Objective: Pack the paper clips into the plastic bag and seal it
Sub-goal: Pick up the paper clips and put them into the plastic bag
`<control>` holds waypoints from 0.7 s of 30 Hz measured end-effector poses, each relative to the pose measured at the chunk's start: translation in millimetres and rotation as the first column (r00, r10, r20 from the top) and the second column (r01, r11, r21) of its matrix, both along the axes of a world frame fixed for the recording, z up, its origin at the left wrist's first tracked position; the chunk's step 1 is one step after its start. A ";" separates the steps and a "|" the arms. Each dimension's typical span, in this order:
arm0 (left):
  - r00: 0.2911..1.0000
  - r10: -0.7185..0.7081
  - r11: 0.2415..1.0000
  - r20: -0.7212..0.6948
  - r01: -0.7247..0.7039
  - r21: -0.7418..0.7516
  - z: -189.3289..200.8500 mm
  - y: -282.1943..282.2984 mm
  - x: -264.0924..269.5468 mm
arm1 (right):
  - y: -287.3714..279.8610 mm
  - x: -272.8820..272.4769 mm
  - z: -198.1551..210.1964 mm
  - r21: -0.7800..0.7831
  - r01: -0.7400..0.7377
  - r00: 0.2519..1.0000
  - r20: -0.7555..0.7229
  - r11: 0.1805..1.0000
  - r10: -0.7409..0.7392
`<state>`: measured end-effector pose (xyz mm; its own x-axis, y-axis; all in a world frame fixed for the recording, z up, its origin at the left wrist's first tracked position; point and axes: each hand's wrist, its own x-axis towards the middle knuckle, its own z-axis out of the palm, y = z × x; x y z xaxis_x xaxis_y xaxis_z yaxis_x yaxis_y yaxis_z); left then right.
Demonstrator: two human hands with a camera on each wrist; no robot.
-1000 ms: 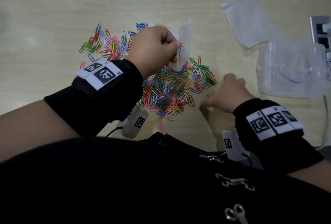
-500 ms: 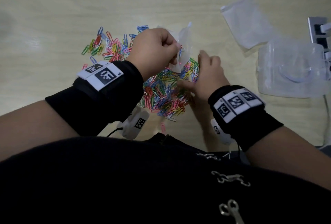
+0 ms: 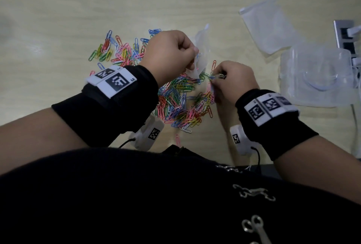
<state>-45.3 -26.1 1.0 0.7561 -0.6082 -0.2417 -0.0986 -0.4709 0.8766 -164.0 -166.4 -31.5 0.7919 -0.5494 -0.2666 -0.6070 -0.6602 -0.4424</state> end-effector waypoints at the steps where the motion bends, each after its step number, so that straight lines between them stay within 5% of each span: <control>1: 1.000 -0.002 1.000 -0.001 0.002 0.004 0.5 -0.1 -0.3 | -3.3 0.8 2.9 0.071 0.073 0.997 0.019 0.995 -0.074; 3: 1.000 -0.003 1.000 0.001 0.003 0.010 1.2 -0.6 -0.6 | -7.3 4.4 14.6 0.338 0.211 0.965 0.077 0.917 -0.251; 5: 1.000 -0.004 1.000 0.011 0.003 0.019 2.2 -1.4 -1.4 | -10.0 9.3 30.3 0.603 0.266 0.901 0.122 0.752 -0.417; 7: 1.000 -0.014 0.999 0.025 0.013 0.031 3.2 -2.6 -2.7 | -9.8 15.7 47.2 0.738 0.255 0.853 0.133 0.624 -0.505; 10: 0.999 -0.035 0.999 0.036 0.034 0.040 5.2 -3.9 -5.4 | -5.1 25.3 59.6 0.817 0.202 0.853 0.125 0.540 -0.508; 16: 0.999 -0.031 0.999 0.034 0.031 0.019 8.8 -1.6 -9.0 | 8.2 31.9 60.0 0.758 0.238 0.902 0.059 0.607 -0.428; 21: 1.000 -0.014 1.000 0.027 0.014 0.004 9.2 -0.3 -9.5 | 7.3 30.0 70.2 0.612 0.101 0.977 0.090 0.785 -0.195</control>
<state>-54.8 -26.4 10.2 0.7537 -0.6180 -0.2236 -0.1288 -0.4725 0.8718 -134.0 -159.1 38.7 0.7687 -0.4287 -0.4747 -0.5753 -0.1392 -0.8060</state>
